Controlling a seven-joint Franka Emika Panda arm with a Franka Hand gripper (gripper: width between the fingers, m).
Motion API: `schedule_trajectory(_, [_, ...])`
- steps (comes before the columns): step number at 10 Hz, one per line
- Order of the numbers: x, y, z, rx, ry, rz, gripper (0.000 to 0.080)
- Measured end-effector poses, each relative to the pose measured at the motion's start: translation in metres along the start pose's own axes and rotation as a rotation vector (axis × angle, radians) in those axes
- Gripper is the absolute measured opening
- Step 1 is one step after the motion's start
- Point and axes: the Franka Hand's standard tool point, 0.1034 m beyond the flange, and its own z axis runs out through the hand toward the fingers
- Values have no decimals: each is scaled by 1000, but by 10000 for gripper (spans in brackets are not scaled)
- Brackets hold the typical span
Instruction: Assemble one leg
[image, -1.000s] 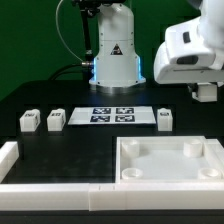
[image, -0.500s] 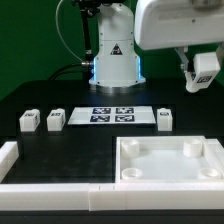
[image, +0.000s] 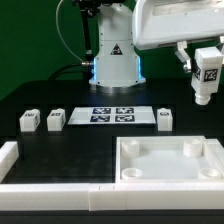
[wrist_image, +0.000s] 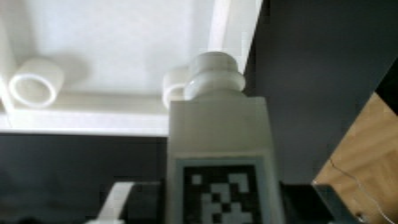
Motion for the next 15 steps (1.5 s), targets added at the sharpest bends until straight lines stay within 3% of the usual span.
schedule_trajectory(1, [26,13,8,-10,93,-17,291])
schedule_trajectory(3, [61,13,26,-4,148,-29,291])
schedule_trajectory(7, [57,13,27,-4,145,-27,291])
schedule_trajectory(9, [36,15,55,-3,169,-32,291])
schedule_trajectory(15, [8,9,91,4,143,-12,291])
